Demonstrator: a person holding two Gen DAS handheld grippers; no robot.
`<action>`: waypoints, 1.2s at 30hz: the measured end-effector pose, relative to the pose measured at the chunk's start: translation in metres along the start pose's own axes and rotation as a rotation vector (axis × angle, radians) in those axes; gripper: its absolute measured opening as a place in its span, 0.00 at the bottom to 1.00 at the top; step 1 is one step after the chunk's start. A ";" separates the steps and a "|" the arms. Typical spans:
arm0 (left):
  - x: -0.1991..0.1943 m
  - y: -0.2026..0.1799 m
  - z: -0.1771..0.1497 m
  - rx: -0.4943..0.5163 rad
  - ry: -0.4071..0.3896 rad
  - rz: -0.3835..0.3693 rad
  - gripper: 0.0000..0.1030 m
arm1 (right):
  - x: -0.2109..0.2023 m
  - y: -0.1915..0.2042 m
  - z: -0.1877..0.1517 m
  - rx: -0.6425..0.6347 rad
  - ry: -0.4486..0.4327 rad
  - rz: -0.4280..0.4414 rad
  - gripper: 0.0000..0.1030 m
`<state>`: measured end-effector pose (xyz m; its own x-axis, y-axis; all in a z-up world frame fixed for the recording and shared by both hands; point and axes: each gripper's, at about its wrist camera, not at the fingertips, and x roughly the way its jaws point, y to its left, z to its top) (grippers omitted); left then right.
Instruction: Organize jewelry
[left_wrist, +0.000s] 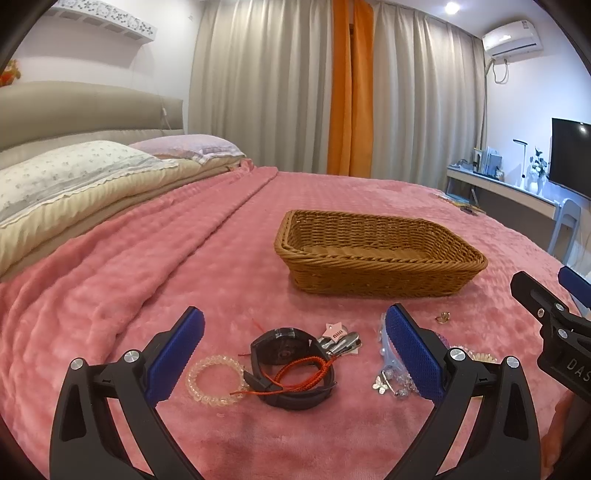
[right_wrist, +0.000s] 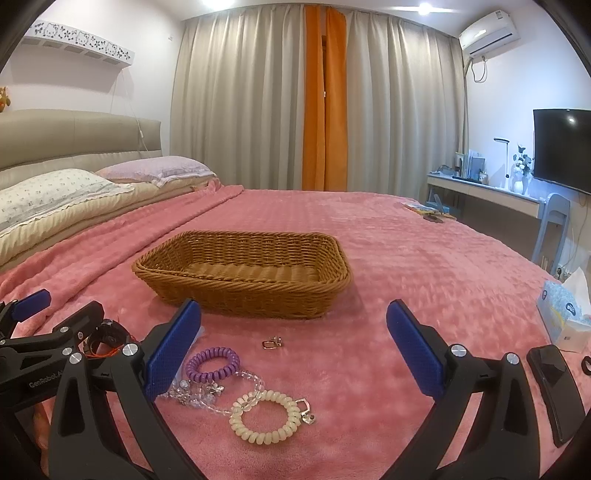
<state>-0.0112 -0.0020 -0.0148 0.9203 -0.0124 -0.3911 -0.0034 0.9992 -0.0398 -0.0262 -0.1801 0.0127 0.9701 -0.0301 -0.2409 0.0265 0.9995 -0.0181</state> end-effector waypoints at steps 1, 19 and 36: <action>0.001 0.000 0.001 0.000 0.001 0.000 0.93 | 0.000 0.000 0.000 0.000 0.001 0.000 0.94; 0.003 0.000 0.003 0.000 0.012 -0.004 0.93 | 0.000 0.002 -0.001 -0.011 0.002 -0.001 0.94; -0.004 0.030 0.020 -0.032 0.088 -0.011 0.93 | 0.005 0.002 -0.001 -0.022 0.050 -0.036 0.94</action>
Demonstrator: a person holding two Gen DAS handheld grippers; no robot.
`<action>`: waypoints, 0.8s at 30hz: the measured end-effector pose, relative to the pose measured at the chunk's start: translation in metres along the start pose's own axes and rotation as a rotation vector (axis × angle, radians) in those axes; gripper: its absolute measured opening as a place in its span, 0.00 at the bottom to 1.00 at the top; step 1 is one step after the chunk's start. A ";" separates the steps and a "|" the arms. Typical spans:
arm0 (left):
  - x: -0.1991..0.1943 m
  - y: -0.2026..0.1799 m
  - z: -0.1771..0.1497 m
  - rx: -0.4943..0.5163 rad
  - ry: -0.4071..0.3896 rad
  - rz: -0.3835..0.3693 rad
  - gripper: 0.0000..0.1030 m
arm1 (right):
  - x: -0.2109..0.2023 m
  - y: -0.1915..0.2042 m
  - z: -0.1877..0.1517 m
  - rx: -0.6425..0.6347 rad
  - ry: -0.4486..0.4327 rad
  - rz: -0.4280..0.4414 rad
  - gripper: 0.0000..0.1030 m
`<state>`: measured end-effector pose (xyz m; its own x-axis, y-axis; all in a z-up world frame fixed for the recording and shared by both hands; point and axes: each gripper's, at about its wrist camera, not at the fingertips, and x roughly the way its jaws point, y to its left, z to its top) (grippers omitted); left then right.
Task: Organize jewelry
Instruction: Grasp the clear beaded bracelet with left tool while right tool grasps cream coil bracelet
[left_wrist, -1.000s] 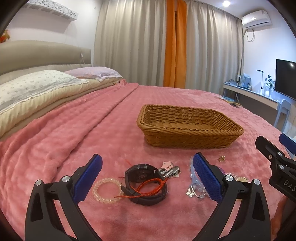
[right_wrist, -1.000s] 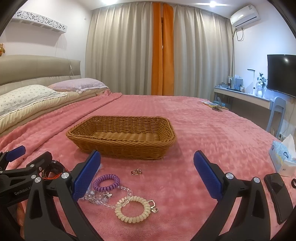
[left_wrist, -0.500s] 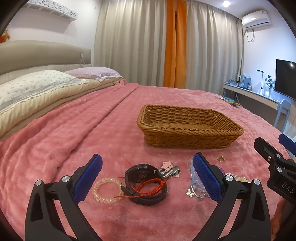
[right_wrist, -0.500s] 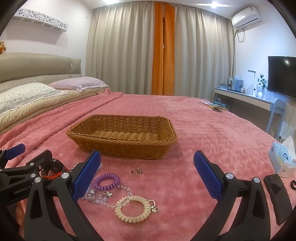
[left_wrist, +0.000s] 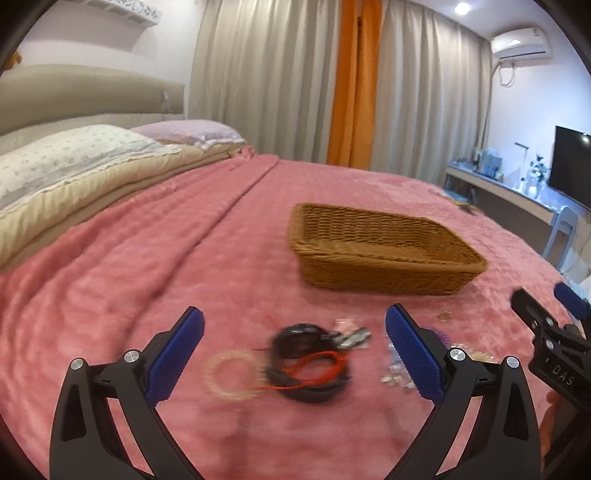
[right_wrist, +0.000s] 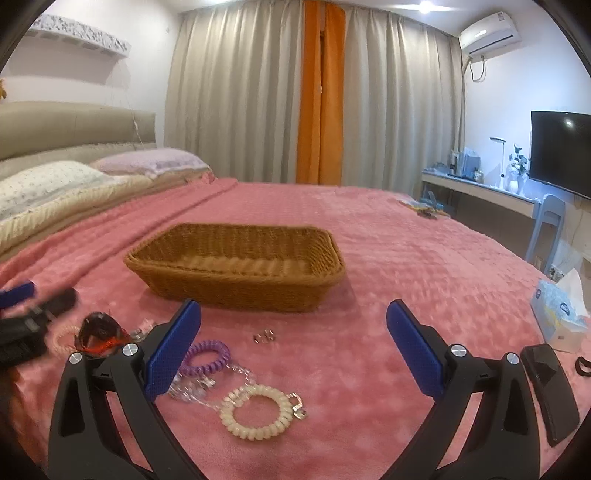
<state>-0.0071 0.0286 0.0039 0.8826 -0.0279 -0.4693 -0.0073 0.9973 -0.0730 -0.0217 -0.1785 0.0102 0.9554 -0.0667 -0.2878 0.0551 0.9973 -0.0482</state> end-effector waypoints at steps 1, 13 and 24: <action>-0.002 0.010 0.006 0.000 0.026 0.010 0.93 | 0.001 -0.001 0.000 -0.006 0.029 0.008 0.94; 0.021 0.089 0.017 -0.132 0.316 -0.130 0.89 | 0.010 -0.045 0.010 0.021 0.278 0.052 0.86; 0.064 0.074 -0.015 -0.076 0.429 -0.098 0.44 | 0.039 -0.026 -0.022 -0.018 0.509 0.150 0.31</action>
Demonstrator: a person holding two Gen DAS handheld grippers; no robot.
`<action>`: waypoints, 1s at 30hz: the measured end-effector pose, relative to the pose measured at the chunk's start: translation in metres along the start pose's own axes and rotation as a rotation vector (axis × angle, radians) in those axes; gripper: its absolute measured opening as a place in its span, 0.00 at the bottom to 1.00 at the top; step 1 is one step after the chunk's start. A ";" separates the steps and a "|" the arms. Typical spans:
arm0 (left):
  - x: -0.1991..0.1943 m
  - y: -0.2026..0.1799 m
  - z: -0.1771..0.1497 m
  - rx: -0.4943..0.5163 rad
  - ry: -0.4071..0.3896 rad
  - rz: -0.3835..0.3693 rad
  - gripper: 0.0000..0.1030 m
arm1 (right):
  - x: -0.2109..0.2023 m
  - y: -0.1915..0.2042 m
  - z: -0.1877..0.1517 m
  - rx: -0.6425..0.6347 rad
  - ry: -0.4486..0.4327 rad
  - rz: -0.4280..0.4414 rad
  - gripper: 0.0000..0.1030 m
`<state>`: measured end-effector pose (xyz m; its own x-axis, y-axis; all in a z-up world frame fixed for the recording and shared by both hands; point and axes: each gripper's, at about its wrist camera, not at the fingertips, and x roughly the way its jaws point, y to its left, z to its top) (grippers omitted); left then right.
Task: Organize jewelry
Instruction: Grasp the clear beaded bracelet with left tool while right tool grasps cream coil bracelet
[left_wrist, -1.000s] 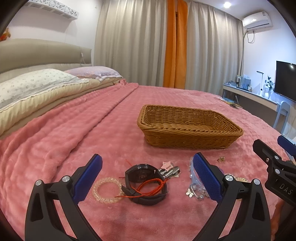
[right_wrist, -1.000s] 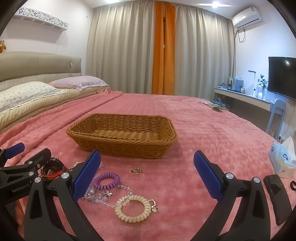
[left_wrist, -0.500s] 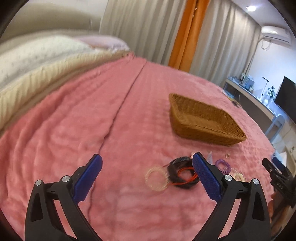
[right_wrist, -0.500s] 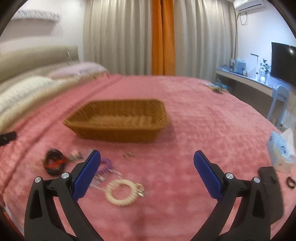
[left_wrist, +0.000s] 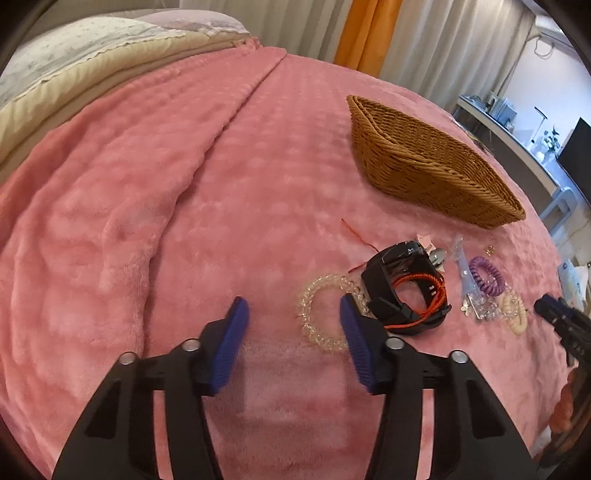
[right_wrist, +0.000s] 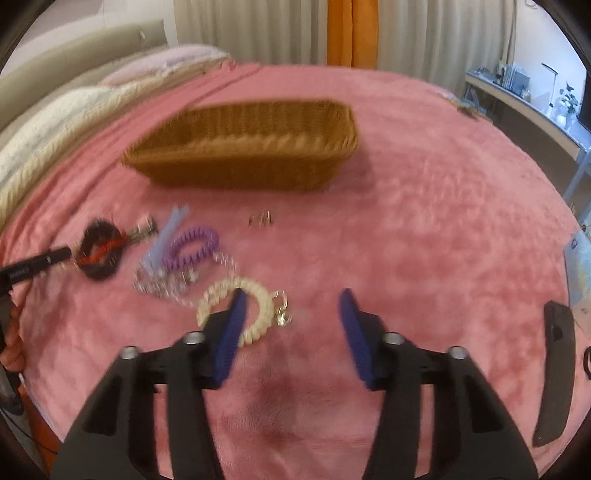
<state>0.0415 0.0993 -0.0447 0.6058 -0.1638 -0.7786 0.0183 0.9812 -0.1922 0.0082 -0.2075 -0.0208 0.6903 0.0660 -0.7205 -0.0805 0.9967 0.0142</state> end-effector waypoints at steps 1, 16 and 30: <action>-0.001 -0.001 0.001 0.007 -0.006 -0.006 0.42 | 0.002 0.000 -0.003 0.010 0.013 0.015 0.30; 0.006 -0.016 -0.002 0.073 -0.010 0.040 0.40 | 0.016 0.004 -0.007 0.130 0.066 0.139 0.26; 0.001 -0.017 -0.009 0.109 -0.015 0.029 0.08 | 0.000 0.031 -0.024 -0.074 -0.003 -0.001 0.10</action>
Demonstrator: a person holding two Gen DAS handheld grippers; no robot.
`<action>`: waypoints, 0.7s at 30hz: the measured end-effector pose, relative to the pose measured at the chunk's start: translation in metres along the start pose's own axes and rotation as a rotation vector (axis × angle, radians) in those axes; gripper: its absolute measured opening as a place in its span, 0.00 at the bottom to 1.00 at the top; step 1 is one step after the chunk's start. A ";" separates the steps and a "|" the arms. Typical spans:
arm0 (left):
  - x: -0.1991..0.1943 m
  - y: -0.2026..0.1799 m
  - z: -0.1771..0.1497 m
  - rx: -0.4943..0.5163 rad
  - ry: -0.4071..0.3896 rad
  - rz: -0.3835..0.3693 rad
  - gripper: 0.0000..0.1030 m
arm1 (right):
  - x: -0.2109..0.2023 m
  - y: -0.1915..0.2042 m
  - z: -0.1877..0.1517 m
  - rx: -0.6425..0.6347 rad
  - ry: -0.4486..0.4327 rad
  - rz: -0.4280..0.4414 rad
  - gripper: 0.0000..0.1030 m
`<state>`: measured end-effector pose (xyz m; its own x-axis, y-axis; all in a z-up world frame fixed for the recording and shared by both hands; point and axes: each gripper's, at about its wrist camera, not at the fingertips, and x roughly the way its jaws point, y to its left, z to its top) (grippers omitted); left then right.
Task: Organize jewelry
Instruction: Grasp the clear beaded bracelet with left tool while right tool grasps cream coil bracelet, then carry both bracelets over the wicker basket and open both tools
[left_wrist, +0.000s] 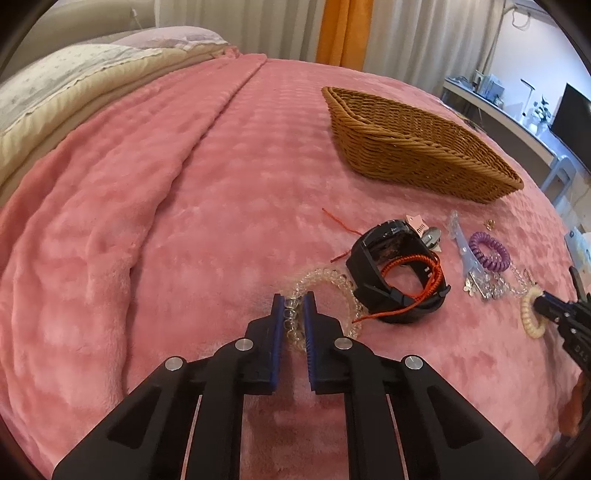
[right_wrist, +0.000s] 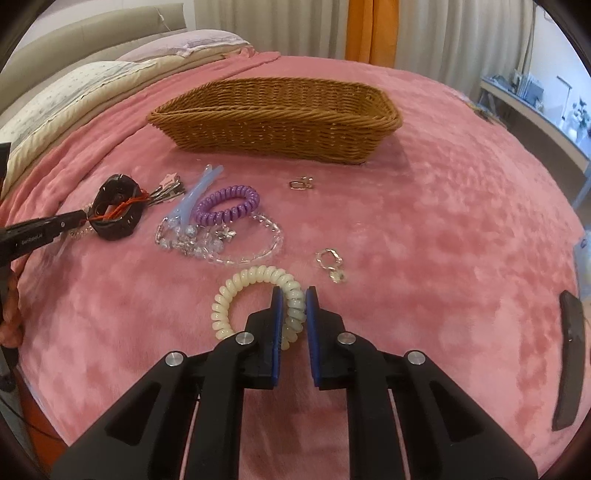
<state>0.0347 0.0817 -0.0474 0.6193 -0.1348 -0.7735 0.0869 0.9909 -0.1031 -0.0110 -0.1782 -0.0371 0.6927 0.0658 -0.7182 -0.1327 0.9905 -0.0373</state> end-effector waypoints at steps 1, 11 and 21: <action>-0.001 -0.001 0.000 -0.002 -0.002 0.002 0.08 | -0.005 -0.001 0.000 -0.006 -0.016 -0.017 0.10; -0.081 0.002 0.015 -0.054 -0.225 -0.121 0.07 | -0.055 -0.013 0.040 0.008 -0.174 0.007 0.10; -0.084 -0.052 0.113 0.013 -0.348 -0.161 0.07 | -0.041 -0.019 0.141 0.040 -0.257 0.044 0.10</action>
<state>0.0664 0.0414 0.0934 0.8249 -0.2838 -0.4889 0.2130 0.9571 -0.1963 0.0633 -0.1824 0.0914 0.8449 0.1321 -0.5183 -0.1419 0.9897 0.0209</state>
